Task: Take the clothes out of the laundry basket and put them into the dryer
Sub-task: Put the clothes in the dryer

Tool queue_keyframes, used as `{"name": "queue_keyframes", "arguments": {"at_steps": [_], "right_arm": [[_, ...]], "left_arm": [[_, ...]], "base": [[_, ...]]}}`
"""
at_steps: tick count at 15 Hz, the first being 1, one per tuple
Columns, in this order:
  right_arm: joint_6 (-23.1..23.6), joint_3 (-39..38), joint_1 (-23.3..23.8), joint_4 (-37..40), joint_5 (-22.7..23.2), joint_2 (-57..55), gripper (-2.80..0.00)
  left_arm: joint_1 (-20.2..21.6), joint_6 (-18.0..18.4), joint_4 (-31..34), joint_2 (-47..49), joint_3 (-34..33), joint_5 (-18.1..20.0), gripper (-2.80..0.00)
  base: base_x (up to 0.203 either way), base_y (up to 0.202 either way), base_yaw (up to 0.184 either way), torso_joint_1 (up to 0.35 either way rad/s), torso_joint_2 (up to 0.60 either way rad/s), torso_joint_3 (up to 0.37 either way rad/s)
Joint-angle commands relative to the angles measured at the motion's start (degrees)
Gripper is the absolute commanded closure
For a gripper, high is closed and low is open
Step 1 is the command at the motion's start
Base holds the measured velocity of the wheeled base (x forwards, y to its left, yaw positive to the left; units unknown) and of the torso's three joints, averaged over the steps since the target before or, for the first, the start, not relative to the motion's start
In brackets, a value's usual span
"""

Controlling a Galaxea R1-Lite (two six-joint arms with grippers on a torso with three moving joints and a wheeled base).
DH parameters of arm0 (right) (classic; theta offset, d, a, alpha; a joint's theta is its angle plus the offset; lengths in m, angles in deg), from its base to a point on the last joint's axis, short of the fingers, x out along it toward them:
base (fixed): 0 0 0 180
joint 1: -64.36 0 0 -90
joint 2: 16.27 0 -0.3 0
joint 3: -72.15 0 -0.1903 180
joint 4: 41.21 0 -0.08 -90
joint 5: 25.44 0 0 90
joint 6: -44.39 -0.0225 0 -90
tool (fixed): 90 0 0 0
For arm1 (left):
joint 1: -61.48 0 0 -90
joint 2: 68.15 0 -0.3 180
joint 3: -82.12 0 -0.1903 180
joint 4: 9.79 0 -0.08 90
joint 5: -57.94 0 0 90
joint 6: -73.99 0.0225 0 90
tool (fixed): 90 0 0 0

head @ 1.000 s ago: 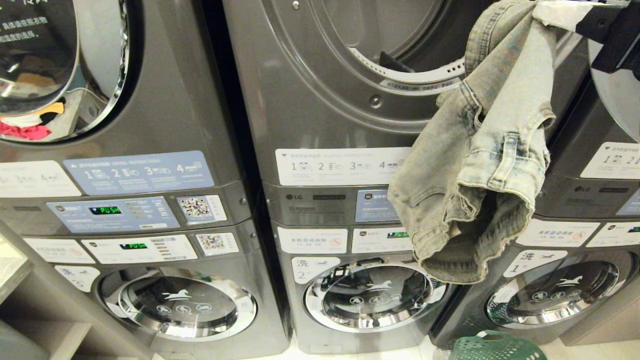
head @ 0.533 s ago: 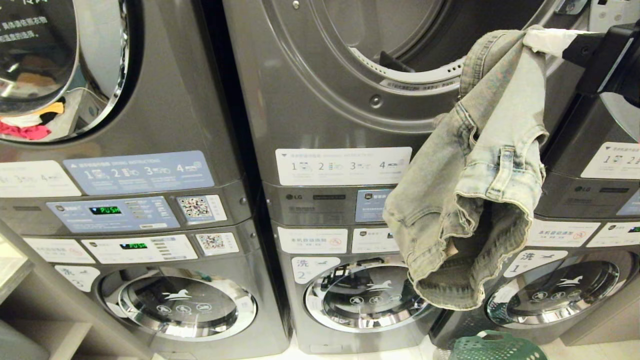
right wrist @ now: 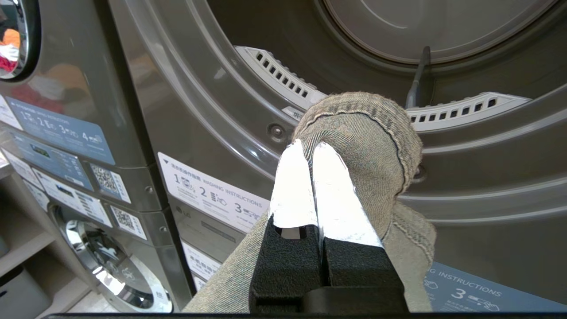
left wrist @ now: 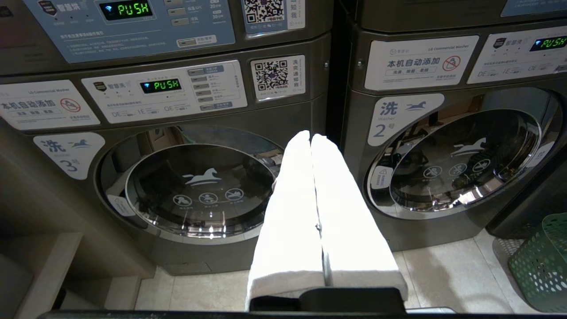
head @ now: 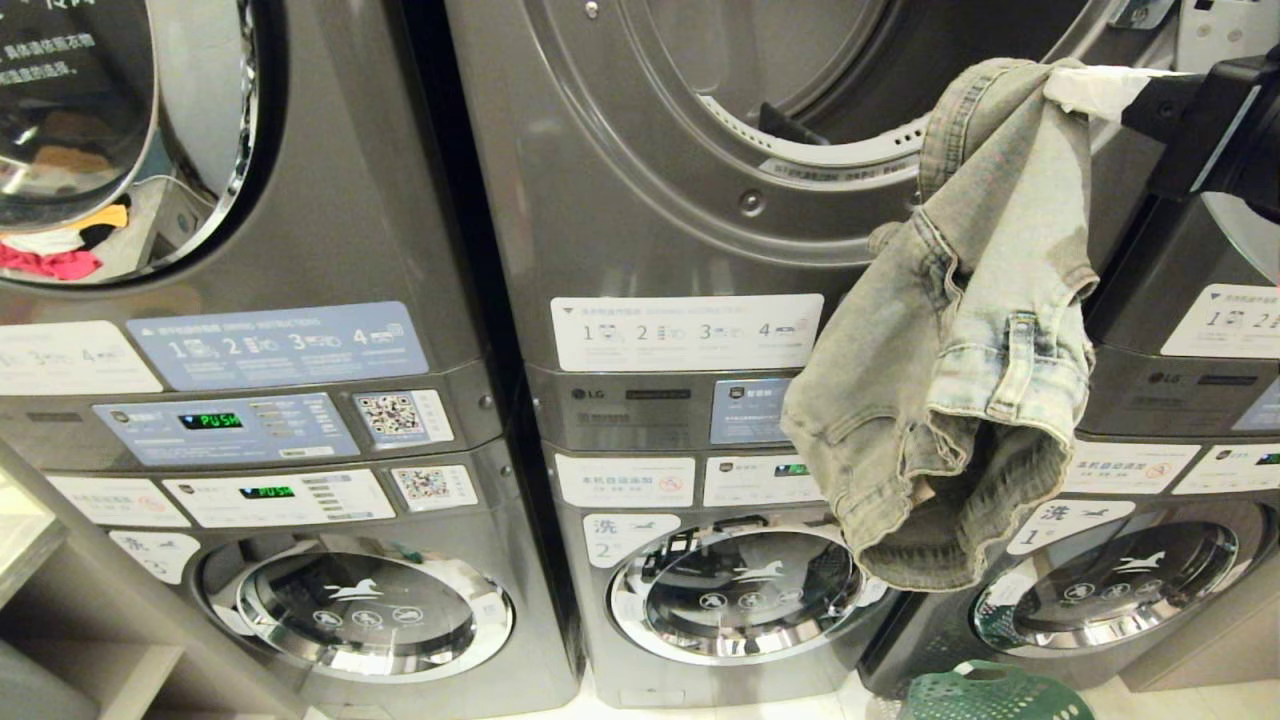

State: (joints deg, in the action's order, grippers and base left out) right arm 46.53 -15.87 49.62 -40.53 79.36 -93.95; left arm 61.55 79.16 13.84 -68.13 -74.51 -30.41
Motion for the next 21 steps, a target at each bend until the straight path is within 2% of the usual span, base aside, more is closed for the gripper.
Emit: {"name": "queue_keyframes", "arguments": {"at_steps": [1, 5, 9, 16, 19, 21], "right_arm": [[-0.3, 0.2, 0.0, -0.2, 0.3, 0.0, 0.00], [-0.2, 0.6, 0.0, -0.3, 0.4, -0.4, 0.00], [-0.3, 2.5, 0.4, -0.2, 0.2, -0.9, 0.00], [-0.2, 3.3, 0.3, -0.2, 1.1, -3.2, 0.00], [-0.2, 3.5, 0.0, 3.5, 1.2, -1.3, 0.00], [-0.2, 5.1, 0.0, 9.6, 1.2, -0.4, 0.00]], "left_arm": [[0.0, 0.0, 0.0, 0.0, 0.0, 0.0, 0.00], [0.0, -0.3, 0.0, 0.0, 0.0, -0.1, 0.00], [0.0, -3.9, -0.1, 0.0, 0.0, -1.8, 0.00], [0.0, -3.9, -0.1, 0.0, 0.0, -1.8, 0.00], [0.0, -3.9, -0.1, 0.0, 0.0, -1.8, 0.00], [0.0, -3.9, -0.1, 0.0, 0.0, -1.8, 0.00]], "base": [[0.000, 0.000, 0.000, 0.000, 0.00, 0.000], [0.000, 0.000, 0.000, 0.000, 0.00, 0.000], [0.000, 0.000, 0.000, 0.000, 0.00, 0.000], [0.000, 0.000, 0.000, 0.000, 0.00, 0.000], [0.000, 0.000, 0.000, 0.000, 0.00, 0.000], [0.000, 0.000, 0.000, 0.000, 0.00, 0.000]]}}
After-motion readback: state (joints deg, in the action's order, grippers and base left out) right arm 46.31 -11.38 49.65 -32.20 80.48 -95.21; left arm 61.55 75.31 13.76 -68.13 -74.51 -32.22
